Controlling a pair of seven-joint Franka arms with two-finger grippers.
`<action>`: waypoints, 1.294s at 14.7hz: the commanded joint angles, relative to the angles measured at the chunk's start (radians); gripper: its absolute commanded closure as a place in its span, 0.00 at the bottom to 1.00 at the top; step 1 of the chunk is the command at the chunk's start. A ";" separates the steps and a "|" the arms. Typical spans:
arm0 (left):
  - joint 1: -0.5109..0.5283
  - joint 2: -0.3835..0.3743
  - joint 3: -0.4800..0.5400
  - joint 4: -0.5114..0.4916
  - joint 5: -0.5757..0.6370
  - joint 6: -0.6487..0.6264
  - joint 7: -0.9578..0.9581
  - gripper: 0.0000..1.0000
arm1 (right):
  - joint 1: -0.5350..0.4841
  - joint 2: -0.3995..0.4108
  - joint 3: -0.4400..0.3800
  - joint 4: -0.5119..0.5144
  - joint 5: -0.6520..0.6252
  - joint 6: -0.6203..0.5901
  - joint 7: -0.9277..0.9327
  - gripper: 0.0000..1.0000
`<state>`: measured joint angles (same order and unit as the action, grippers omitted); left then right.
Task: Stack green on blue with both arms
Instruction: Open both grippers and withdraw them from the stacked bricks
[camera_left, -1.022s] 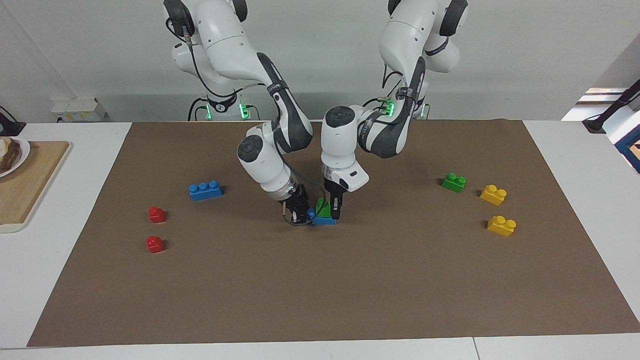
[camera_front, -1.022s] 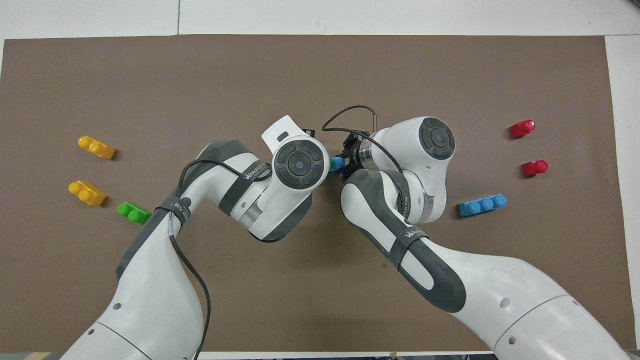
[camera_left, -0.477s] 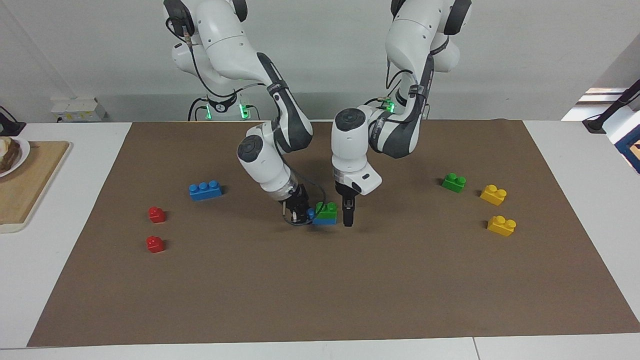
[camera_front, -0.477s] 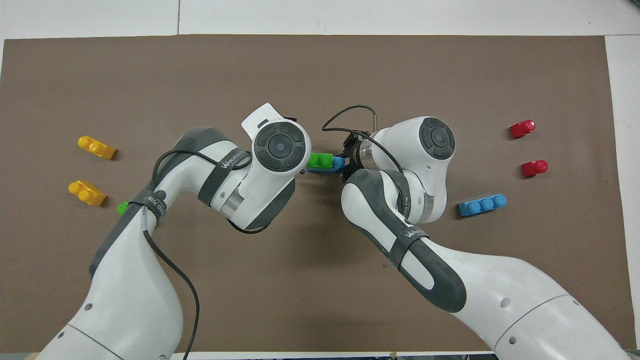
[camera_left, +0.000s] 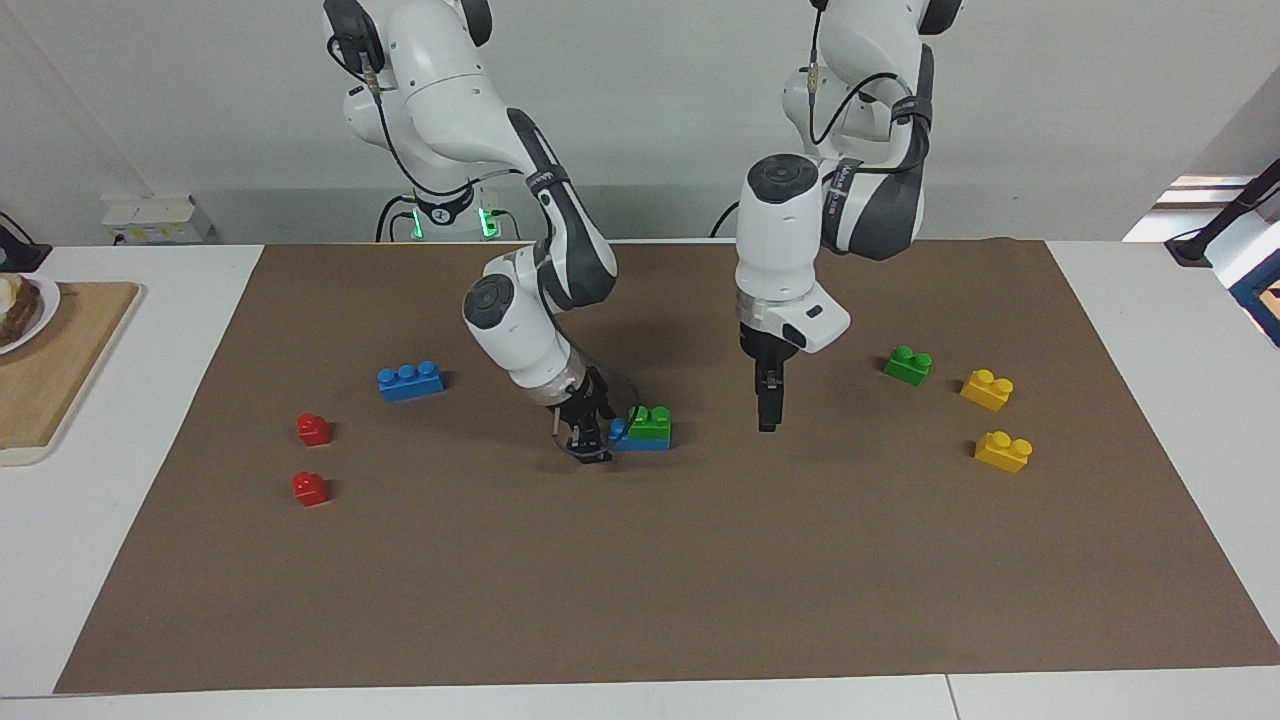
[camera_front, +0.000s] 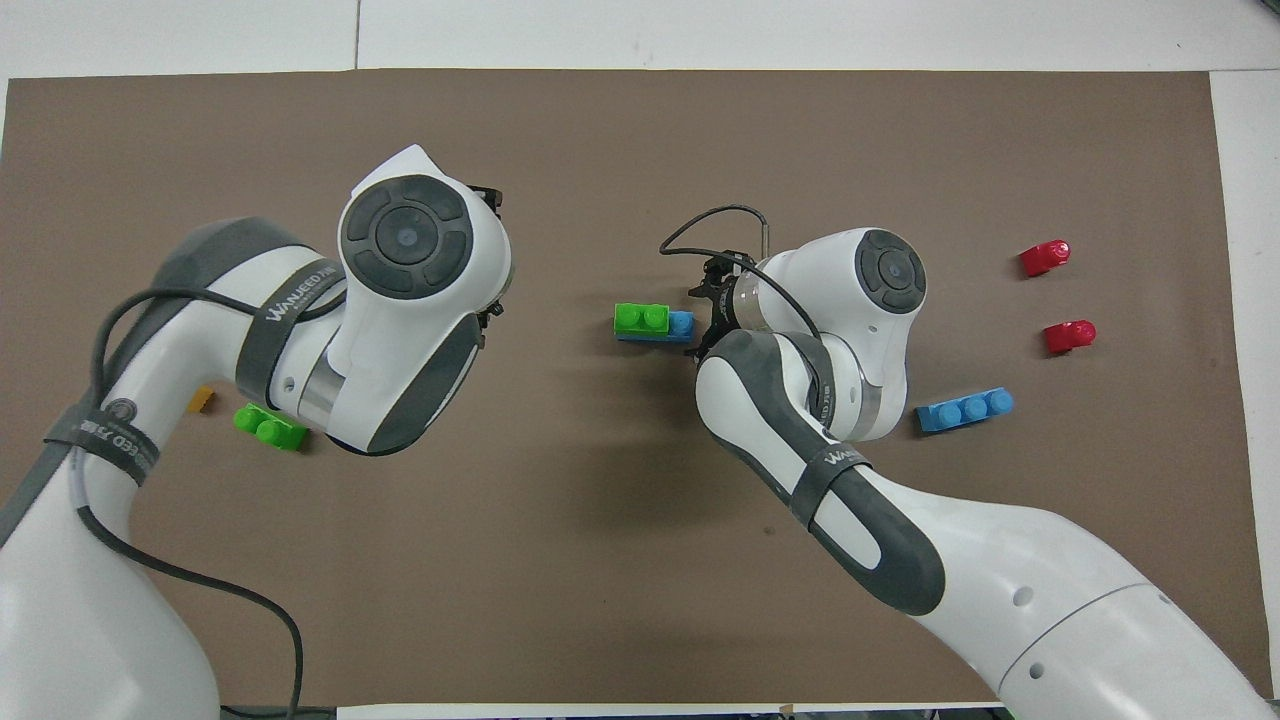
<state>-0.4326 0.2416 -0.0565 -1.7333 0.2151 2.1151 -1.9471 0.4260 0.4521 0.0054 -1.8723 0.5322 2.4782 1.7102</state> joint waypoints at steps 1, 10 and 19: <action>0.073 -0.033 -0.008 -0.020 0.015 -0.018 0.086 0.00 | -0.023 -0.016 0.007 -0.013 0.035 0.001 -0.037 0.17; 0.302 -0.041 -0.008 -0.048 0.015 -0.018 0.857 0.00 | -0.184 -0.055 0.007 0.016 0.034 -0.194 -0.210 0.10; 0.425 -0.102 -0.008 -0.037 0.001 -0.151 1.632 0.00 | -0.323 -0.069 0.004 0.022 0.028 -0.304 -0.420 0.09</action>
<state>-0.0365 0.1843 -0.0531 -1.7484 0.2154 2.0108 -0.4431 0.1428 0.4040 0.0020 -1.8472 0.5322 2.2118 1.3576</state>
